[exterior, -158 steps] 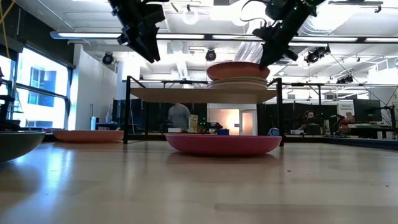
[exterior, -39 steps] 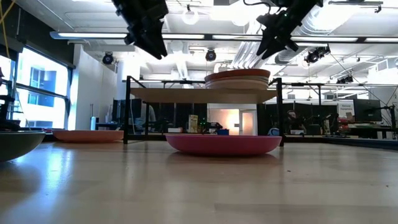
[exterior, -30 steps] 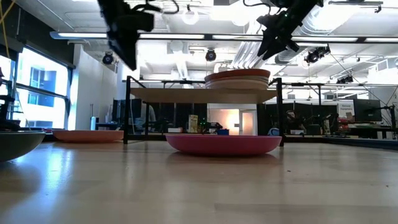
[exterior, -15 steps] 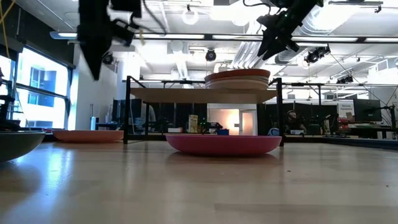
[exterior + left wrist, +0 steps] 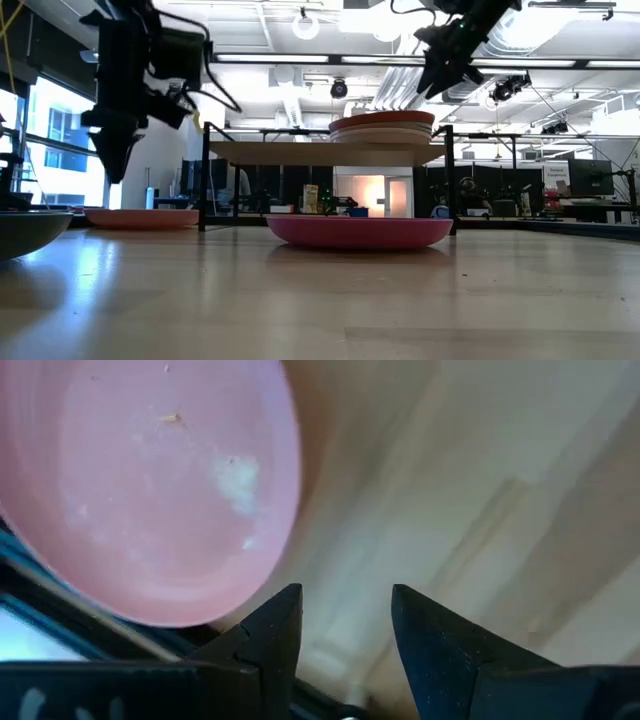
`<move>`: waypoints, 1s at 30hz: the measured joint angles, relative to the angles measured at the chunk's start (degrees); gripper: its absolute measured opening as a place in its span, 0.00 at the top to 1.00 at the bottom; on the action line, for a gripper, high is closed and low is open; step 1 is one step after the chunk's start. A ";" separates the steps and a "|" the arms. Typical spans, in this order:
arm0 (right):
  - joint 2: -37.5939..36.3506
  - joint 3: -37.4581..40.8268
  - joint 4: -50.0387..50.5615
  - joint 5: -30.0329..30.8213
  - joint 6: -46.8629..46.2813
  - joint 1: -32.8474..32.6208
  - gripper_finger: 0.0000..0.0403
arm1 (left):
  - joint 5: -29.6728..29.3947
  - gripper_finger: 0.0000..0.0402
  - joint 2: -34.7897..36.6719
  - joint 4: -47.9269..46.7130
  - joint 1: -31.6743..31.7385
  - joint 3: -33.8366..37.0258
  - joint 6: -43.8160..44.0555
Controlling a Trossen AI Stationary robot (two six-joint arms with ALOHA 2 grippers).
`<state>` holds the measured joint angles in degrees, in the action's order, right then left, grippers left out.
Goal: Place and stack plates onto a shelf
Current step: Put the light pink plate on the shelf
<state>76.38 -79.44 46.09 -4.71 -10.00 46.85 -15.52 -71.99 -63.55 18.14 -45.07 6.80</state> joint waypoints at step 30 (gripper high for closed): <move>0.02 0.00 1.63 2.05 0.22 -0.02 0.72 | -1.22 0.63 1.99 6.13 3.36 5.33 23.95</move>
<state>76.40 -79.44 47.72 -2.66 -9.78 46.83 -16.74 -70.00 -57.41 21.50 -39.74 30.75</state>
